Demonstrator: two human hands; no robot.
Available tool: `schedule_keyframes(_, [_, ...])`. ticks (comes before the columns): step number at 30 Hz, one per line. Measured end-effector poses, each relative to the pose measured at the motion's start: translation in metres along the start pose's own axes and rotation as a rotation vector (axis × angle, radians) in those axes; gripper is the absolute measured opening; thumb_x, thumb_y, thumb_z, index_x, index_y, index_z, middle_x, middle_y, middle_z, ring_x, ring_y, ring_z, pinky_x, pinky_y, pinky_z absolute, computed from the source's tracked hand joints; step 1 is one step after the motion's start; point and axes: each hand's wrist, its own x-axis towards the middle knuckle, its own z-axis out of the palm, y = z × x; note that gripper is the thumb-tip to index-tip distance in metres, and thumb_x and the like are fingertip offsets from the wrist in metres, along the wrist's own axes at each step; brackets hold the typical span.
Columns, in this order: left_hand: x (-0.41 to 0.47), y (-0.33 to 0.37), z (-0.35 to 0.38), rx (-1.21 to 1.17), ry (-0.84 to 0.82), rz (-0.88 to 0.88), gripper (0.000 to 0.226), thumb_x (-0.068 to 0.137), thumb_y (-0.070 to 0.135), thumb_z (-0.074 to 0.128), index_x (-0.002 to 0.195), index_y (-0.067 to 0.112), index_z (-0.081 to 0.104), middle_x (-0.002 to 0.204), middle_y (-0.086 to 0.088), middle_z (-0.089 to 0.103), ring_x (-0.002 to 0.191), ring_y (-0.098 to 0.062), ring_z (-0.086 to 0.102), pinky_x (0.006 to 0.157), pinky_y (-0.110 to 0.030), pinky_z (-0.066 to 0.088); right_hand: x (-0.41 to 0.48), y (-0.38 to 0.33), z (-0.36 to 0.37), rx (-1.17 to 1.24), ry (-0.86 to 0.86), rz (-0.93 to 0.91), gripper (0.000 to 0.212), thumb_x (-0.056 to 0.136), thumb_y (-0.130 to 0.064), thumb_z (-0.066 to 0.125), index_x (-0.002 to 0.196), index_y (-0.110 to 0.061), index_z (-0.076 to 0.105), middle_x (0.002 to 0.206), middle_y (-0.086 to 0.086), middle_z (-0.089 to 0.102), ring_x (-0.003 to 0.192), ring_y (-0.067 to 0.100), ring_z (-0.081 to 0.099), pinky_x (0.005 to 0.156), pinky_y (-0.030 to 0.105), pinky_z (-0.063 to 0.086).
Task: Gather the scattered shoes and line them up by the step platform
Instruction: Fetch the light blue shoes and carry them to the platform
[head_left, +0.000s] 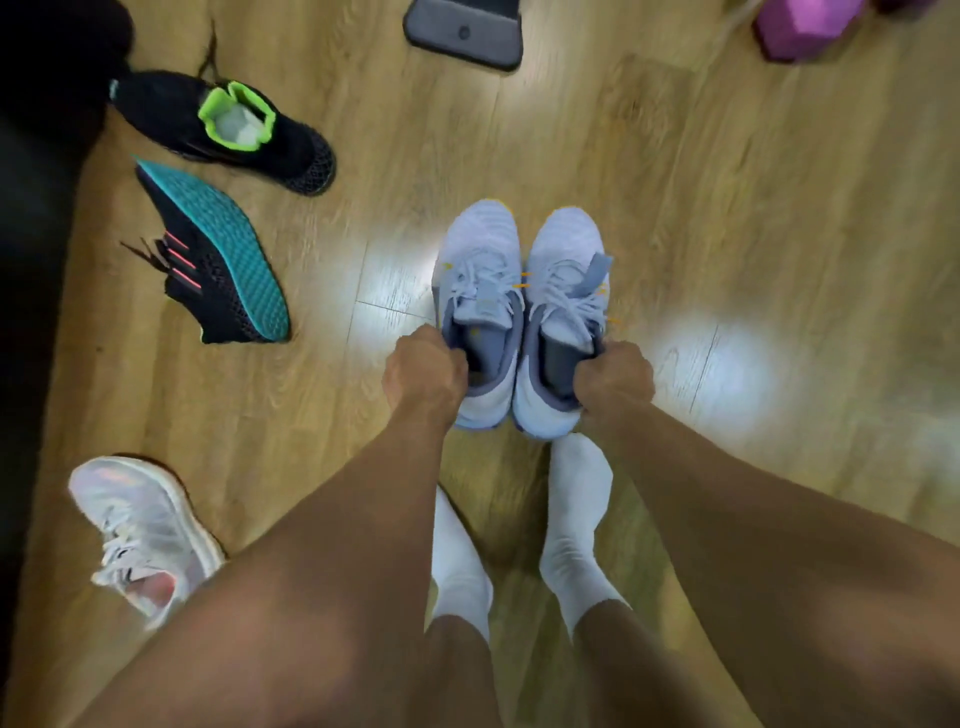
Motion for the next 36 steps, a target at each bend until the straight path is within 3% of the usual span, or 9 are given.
schedule_keyframes(5, [-0.089, -0.016, -0.069, -0.039, 0.061, -0.062, 0.034, 0.093, 0.025, 0.05, 0.102, -0.006, 0.058, 0.111, -0.028, 0.061, 0.105, -0.042, 0.057, 0.081, -0.039, 0.044, -0.089, -0.027, -0.061, -0.244, 0.022, -0.212, 0.031, 0.088, -0.013, 0.049, 0.115, -0.002, 0.061, 0.116, 0.017, 0.062, 0.111, 0.035, 0.059, 0.089, 0.037, 0.049])
schedule_keyframes(9, [-0.167, -0.017, -0.166, -0.081, 0.095, -0.072, 0.037, 0.094, 0.029, 0.049, 0.103, -0.005, 0.059, 0.112, -0.025, 0.061, 0.107, -0.04, 0.056, 0.084, -0.039, 0.041, -0.188, -0.071, -0.129, -0.366, 0.048, -0.431, 0.028, 0.09, -0.013, 0.047, 0.113, -0.001, 0.059, 0.118, 0.02, 0.062, 0.112, 0.035, 0.058, 0.087, 0.034, 0.046])
schedule_keyframes(14, [-0.275, -0.012, -0.297, -0.367, 0.182, -0.177, 0.046, 0.067, 0.034, 0.042, 0.093, -0.001, 0.058, 0.089, -0.025, 0.069, 0.084, -0.041, 0.068, 0.074, -0.042, 0.058, -0.328, -0.129, -0.226, -0.472, 0.107, -0.78, 0.032, 0.094, -0.021, 0.044, 0.11, 0.002, 0.059, 0.116, 0.025, 0.061, 0.11, 0.039, 0.057, 0.086, 0.037, 0.045])
schedule_keyframes(20, [-0.417, 0.0, -0.411, -0.397, 0.476, -0.274, 0.034, 0.088, 0.02, 0.055, 0.111, -0.003, 0.062, 0.117, -0.027, 0.062, 0.111, -0.041, 0.057, 0.088, -0.039, 0.047, -0.469, -0.161, -0.31, -0.42, 0.219, -1.027, 0.027, 0.089, -0.016, 0.047, 0.106, -0.001, 0.061, 0.111, 0.026, 0.063, 0.105, 0.042, 0.058, 0.084, 0.04, 0.048])
schedule_keyframes(28, [-0.563, -0.014, -0.432, -0.559, 0.758, -0.407, 0.032, 0.084, 0.02, 0.053, 0.1, -0.005, 0.065, 0.109, -0.027, 0.065, 0.104, -0.042, 0.059, 0.082, -0.04, 0.046, -0.595, -0.156, -0.374, -0.498, 0.217, -1.391, 0.027, 0.087, -0.013, 0.046, 0.103, -0.003, 0.064, 0.107, 0.023, 0.064, 0.101, 0.043, 0.058, 0.076, 0.039, 0.047])
schedule_keyframes(33, [-0.651, -0.048, -0.41, -0.677, 0.866, -0.556, 0.031, 0.088, 0.021, 0.054, 0.106, -0.002, 0.062, 0.114, -0.025, 0.063, 0.105, -0.042, 0.058, 0.081, -0.039, 0.047, -0.665, -0.116, -0.36, -0.587, 0.164, -1.593, 0.029, 0.087, -0.015, 0.046, 0.107, -0.003, 0.064, 0.111, 0.022, 0.064, 0.104, 0.041, 0.058, 0.078, 0.037, 0.047])
schedule_keyframes(36, [-0.706, -0.085, -0.384, -0.726, 0.915, -0.667, 0.026, 0.088, 0.019, 0.053, 0.101, -0.003, 0.062, 0.109, -0.023, 0.064, 0.1, -0.04, 0.06, 0.071, -0.035, 0.043, -0.709, -0.08, -0.335, -0.646, 0.101, -1.724, 0.028, 0.087, -0.016, 0.047, 0.103, -0.001, 0.064, 0.109, 0.023, 0.065, 0.103, 0.041, 0.059, 0.08, 0.037, 0.048])
